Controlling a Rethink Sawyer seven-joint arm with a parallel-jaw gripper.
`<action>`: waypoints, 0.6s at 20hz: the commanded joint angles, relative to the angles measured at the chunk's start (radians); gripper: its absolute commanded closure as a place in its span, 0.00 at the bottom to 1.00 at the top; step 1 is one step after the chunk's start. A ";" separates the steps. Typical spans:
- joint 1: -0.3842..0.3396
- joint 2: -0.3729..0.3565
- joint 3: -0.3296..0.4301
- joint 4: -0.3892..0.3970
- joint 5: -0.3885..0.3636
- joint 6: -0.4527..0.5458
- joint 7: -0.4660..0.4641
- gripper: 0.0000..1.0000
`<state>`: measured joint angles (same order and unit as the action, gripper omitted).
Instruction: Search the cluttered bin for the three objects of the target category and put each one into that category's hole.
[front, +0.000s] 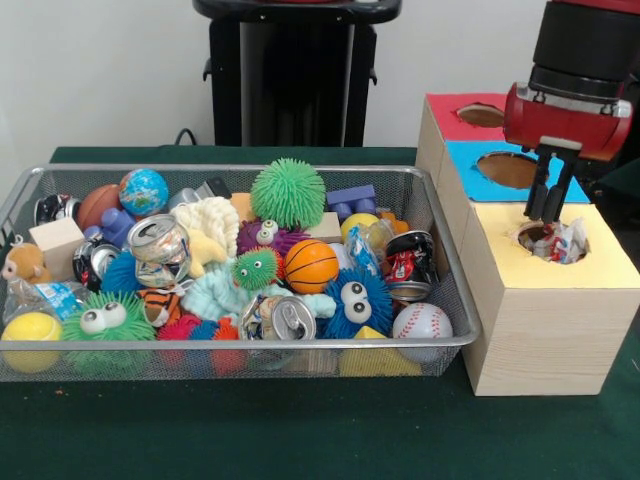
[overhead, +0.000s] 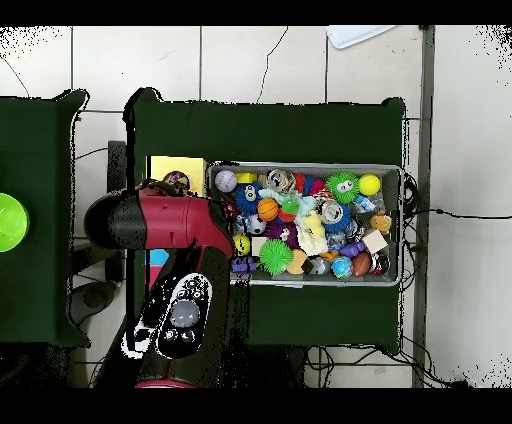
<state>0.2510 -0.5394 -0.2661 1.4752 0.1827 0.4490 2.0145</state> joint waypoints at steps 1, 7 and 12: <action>-0.026 0.002 0.097 0.078 0.013 0.133 0.113 1.00; -0.035 0.008 0.112 0.075 0.020 0.119 0.115 1.00; -0.036 0.014 0.121 0.068 0.026 0.109 0.125 1.00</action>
<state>0.2428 -0.5572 -0.2515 1.4754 0.1829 0.4490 2.0145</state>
